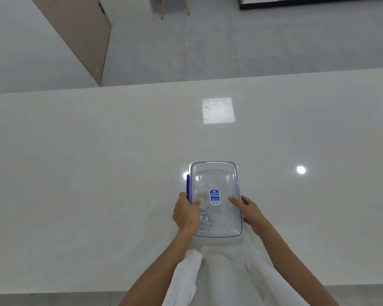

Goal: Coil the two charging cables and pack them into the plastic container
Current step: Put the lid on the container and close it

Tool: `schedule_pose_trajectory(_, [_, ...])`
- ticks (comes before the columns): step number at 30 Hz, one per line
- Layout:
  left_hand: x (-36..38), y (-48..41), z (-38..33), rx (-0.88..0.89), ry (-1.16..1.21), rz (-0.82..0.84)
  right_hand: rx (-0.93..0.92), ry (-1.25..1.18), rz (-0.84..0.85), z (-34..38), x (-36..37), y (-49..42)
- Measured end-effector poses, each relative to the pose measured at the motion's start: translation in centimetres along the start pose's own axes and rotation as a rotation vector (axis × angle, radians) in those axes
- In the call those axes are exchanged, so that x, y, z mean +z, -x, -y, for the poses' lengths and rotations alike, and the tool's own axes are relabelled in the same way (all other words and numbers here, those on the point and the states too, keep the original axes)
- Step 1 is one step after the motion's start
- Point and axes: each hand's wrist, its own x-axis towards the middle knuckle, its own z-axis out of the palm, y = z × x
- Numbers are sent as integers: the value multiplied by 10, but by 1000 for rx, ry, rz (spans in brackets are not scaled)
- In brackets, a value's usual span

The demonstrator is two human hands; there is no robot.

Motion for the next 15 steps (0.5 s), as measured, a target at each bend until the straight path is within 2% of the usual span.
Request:
schedule_pose_trajectory(7, [4, 3, 5, 81, -102, -57, -63, 10, -91, 0, 5, 4])
schedule_pose_trajectory(11, [-3, -6, 4, 29, -40, -5, -124, 68, -166, -8, 13, 2])
schedule_pose_trajectory(15, [-8, -15, 4, 0, -39, 70, -214, 231, -278, -17, 21, 0])
